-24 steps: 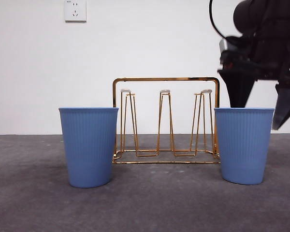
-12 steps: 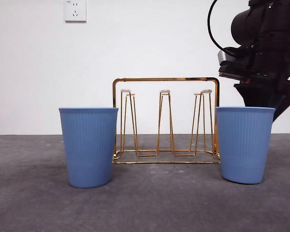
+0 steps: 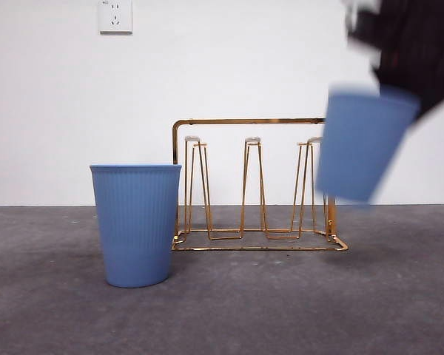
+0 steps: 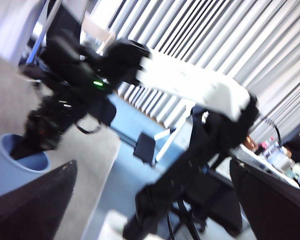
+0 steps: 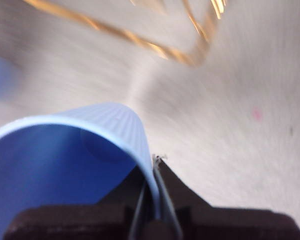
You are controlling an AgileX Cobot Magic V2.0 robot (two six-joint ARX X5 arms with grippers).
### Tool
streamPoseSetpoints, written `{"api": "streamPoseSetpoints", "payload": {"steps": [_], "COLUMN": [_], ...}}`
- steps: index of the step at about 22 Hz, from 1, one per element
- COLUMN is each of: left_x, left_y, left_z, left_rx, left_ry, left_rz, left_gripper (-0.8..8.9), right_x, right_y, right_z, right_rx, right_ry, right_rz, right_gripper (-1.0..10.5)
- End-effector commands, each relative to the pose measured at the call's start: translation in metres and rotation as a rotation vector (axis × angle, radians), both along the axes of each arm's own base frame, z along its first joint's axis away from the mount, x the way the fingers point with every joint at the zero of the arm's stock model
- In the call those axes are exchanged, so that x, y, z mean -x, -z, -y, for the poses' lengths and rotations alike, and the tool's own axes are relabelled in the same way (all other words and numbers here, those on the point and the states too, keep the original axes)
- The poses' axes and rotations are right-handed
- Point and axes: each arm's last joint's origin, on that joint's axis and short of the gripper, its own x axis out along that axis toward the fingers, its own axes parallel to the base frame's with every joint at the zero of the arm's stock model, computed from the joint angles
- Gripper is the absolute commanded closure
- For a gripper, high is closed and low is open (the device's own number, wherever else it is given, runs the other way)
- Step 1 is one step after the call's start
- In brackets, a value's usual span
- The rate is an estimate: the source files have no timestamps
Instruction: Pick up cup 1,put cup 1 in the cup rack,pick up cup 2,put cup 2 in the cup rack
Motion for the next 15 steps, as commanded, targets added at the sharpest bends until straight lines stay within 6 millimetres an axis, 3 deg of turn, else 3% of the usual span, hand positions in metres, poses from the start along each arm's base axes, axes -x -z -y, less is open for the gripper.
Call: {"api": "streamPoseSetpoints", "payload": {"steps": [1, 8, 11, 15], "left_x": [0.002, 0.007, 0.008, 0.006], "left_y": [-0.011, -0.032, -0.037, -0.042], "left_z": [0.003, 0.013, 0.022, 0.040], "left_rx": [0.066, 0.245, 0.320, 0.443], "left_ry": [-0.017, -0.123, -0.163, -0.160], "left_rz": [0.009, 0.117, 0.160, 0.188], "left_gripper": [0.63, 0.63, 0.63, 0.63], "right_x": [0.025, 0.107, 0.140, 0.167], "right_y": [-0.050, -0.171, -0.207, -0.234], "right_z": [0.005, 0.027, 0.036, 0.043], "right_rx": [-0.113, -0.383, -0.481, -0.595], "right_ry": [-0.020, -0.023, -0.047, -0.098], "right_rz": [0.185, 0.725, 0.937, 1.113], "right_gripper": [9.6, 9.6, 9.6, 9.6]}}
